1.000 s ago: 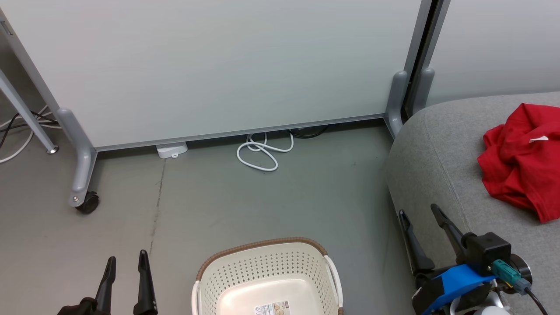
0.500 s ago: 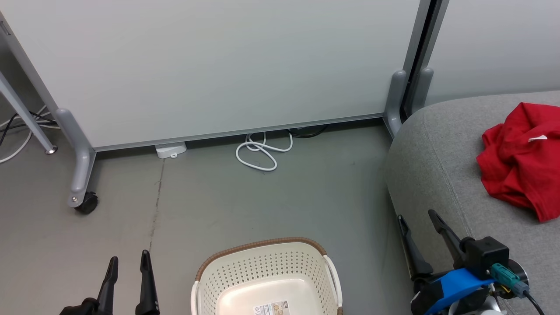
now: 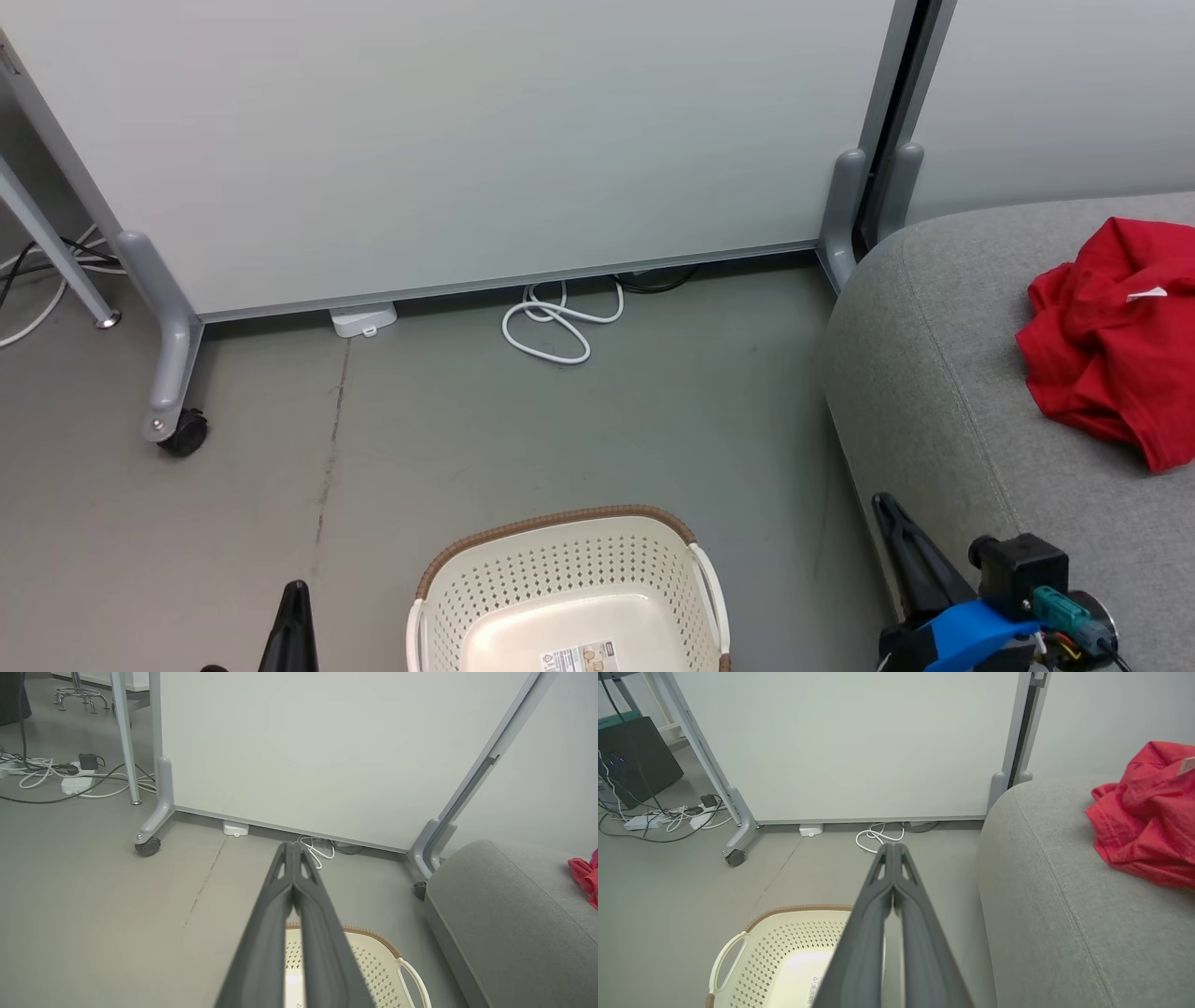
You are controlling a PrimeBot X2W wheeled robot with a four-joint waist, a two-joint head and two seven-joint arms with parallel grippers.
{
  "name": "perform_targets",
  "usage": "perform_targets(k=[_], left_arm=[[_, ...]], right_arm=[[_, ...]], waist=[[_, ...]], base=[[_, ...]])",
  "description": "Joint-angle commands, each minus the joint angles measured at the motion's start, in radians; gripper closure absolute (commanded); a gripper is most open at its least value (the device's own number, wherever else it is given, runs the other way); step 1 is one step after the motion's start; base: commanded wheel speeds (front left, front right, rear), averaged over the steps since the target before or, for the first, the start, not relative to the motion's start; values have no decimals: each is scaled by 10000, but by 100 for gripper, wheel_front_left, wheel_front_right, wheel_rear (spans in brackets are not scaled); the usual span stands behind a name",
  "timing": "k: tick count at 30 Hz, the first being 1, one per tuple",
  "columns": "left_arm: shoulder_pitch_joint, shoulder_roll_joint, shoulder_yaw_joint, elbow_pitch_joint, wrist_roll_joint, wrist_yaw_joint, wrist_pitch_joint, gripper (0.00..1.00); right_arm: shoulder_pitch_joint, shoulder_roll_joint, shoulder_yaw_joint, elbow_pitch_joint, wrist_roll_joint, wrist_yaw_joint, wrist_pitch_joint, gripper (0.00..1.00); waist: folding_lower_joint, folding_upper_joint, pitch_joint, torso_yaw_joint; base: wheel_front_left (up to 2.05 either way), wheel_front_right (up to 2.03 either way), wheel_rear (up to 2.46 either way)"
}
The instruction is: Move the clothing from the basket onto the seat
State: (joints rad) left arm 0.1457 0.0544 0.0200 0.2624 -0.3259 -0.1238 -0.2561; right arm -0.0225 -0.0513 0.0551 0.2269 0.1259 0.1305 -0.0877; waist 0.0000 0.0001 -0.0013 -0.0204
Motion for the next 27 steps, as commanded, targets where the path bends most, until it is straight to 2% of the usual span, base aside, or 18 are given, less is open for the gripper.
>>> perform_targets(k=[1,27], left_arm=[[35,-25,-3,92,-11,0,7,100],[-781,-35,297,57,-4024,-25,1165,100]], right_arm=[[50,2,2,94,13,0,2,100],[-245,-6,-521,166,4668,1,622,100]], waist=[[0,-1,0,0],[0,-1,9,41]], base=[[0,0,0],[0,0,0]])
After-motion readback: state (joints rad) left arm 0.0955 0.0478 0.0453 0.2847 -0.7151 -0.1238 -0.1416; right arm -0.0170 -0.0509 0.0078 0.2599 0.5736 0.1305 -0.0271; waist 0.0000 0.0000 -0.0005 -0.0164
